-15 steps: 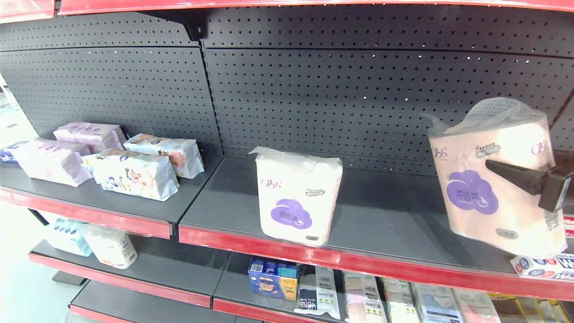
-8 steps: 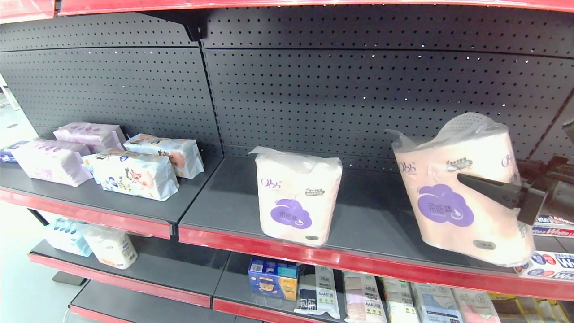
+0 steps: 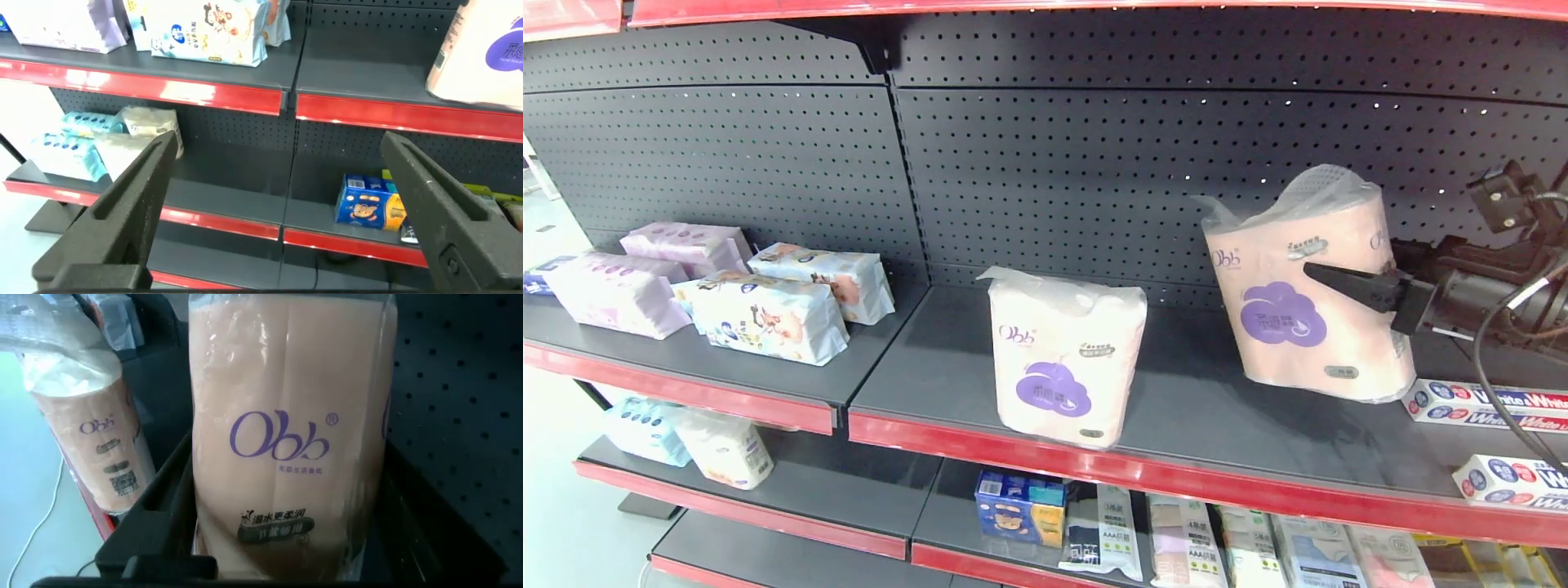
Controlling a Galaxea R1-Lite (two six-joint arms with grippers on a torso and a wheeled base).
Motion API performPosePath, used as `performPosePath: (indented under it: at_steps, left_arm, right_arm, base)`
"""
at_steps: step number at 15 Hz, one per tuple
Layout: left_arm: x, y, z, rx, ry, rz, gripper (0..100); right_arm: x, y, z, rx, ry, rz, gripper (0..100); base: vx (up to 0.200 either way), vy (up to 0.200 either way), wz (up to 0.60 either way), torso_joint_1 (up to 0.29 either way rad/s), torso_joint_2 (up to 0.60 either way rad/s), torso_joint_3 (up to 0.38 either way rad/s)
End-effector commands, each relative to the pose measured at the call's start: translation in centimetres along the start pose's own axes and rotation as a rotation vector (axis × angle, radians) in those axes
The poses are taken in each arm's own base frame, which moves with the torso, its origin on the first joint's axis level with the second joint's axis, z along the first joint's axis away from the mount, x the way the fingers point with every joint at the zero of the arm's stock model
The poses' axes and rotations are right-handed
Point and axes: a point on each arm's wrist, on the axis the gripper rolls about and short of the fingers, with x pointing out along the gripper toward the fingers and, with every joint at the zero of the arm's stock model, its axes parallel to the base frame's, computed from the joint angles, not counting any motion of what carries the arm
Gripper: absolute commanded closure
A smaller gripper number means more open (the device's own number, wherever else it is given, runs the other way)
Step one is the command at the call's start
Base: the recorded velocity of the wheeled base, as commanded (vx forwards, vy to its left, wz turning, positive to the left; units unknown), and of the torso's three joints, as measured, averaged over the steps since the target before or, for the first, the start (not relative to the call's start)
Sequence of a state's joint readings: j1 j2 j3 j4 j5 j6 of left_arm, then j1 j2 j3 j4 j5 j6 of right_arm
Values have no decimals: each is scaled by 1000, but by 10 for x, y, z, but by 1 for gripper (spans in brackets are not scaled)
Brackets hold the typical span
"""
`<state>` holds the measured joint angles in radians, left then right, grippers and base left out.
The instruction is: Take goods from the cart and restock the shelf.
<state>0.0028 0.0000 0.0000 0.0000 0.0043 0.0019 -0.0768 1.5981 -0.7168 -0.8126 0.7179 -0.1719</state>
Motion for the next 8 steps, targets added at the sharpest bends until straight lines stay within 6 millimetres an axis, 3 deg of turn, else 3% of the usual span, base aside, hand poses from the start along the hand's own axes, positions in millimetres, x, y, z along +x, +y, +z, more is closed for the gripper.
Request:
performPosePath:
  at_steps: [1,8]
  left_arm:
    - [0,0,0,0,2,2,0]
    - [0,0,0,0,2,1,0]
  right_arm:
    - [16,-10,-15,24,26,12,100]
    - [44,-30,-26,18,-14,90,100]
  base:
    - [0,0,0,0,0,0]
    - [0,0,0,0,0,0]
